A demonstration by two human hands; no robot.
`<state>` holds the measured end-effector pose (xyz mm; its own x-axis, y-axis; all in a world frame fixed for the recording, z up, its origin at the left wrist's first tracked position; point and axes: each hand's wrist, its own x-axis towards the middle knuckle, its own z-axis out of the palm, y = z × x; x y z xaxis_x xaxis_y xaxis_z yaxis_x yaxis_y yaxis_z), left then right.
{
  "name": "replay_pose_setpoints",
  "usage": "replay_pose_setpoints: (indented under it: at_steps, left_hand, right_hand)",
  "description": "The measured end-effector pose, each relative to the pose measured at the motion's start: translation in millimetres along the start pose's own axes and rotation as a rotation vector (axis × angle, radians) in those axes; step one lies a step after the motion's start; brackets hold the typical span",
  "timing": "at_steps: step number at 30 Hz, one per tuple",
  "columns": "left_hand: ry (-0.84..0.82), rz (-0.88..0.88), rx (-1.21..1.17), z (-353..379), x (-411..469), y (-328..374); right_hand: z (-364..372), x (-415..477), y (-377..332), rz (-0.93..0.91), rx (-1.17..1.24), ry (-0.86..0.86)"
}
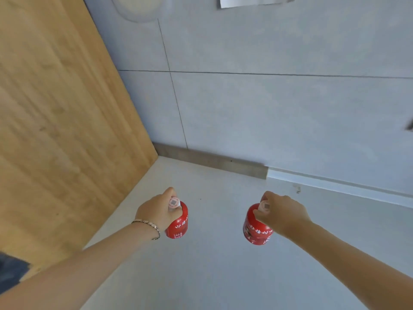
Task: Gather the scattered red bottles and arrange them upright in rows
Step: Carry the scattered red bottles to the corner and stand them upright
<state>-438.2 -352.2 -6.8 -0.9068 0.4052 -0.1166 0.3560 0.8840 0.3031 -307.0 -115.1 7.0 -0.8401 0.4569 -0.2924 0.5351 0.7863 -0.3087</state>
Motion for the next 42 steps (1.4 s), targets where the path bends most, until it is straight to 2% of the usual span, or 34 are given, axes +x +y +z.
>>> replay_pose_setpoints:
  at_steps: [5, 9, 17, 24, 30, 33, 35, 37, 40, 42]
  left_hand:
    - [-0.093, 0.021, -0.013, -10.3, 78.9, -71.7]
    - [-0.116, 0.046, -0.009, -10.3, 144.1, -98.3]
    - [-0.105, 0.055, -0.070, -5.1, 249.8, -105.1]
    - [-0.086, 0.046, 0.000, 3.0, 266.9, -110.1]
    - [-0.131, 0.206, 0.088, 2.9, 237.3, -104.8]
    - [-0.331, 0.222, 0.087, 9.9, 225.2, -100.2]
    - [-0.514, 0.248, 0.117, 13.7, 216.5, -86.6]
    - [-0.627, 0.328, 0.177, 16.5, 207.3, -63.5]
    - [-0.682, 0.469, 0.275, 21.6, 191.4, -13.4]
    - [-0.684, 0.550, 0.271, 26.9, 175.3, 29.2]
  right_hand:
    - [29.8, 41.1, -94.2, 0.140, 0.068, -0.002]
    - [46.6, 71.0, -144.0, 0.193, 0.089, -0.035]
    - [59.2, 138.0, -192.9, 0.240, 0.082, 0.031]
    - [77.6, 206.8, -215.2, 0.323, 0.141, 0.044]
    - [80.7, 221.1, -218.6, 0.375, 0.223, 0.006]
    - [78.7, 205.4, -207.7, 0.304, 0.117, -0.082]
    - [73.6, 185.4, -187.7, 0.255, 0.020, -0.140]
    - [66.9, 159.9, -157.3, 0.241, -0.047, -0.257]
    - [59.9, 121.4, -99.1, 0.338, -0.078, -0.444]
    - [54.9, 93.2, -57.8, 0.417, -0.070, -0.473]
